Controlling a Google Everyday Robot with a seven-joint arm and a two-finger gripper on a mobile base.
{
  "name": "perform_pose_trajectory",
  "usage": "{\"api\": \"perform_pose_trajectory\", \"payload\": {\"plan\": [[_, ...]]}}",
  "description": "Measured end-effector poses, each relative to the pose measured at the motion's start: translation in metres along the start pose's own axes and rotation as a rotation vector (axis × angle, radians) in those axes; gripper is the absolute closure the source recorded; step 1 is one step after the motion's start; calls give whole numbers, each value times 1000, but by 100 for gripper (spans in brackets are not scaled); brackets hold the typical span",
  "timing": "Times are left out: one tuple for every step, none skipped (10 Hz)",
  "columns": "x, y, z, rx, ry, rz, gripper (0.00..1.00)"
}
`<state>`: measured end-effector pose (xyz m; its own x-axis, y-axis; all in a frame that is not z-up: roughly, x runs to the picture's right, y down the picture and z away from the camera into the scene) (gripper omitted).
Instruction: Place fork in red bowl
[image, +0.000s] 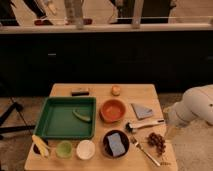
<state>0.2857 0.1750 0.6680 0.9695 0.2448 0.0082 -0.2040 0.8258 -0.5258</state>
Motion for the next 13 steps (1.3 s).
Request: {"api": "perform_pose_trajectory", "payload": {"plan": [[-7,4,4,-6,-4,-12,20],[-23,9,11,-18,-5,-38,20],[-34,11,16,-26,-5,-57,20],[-45,13,24,-36,1,-84,20],[-53,14,34,-49,14,-108,20],[-57,16,43,-63,26,-125,20],[-59,17,44,-66,25,-127,20],[-57,17,44,-66,28,-127,20],[-55,17,44,-65,29,-123,20],[-56,17,44,-65,28,-123,20],[-57,17,44,-66,27,-126,20],[-56,17,45,-66,27,-124,20],[-56,17,45,-66,27,-124,20]]}}
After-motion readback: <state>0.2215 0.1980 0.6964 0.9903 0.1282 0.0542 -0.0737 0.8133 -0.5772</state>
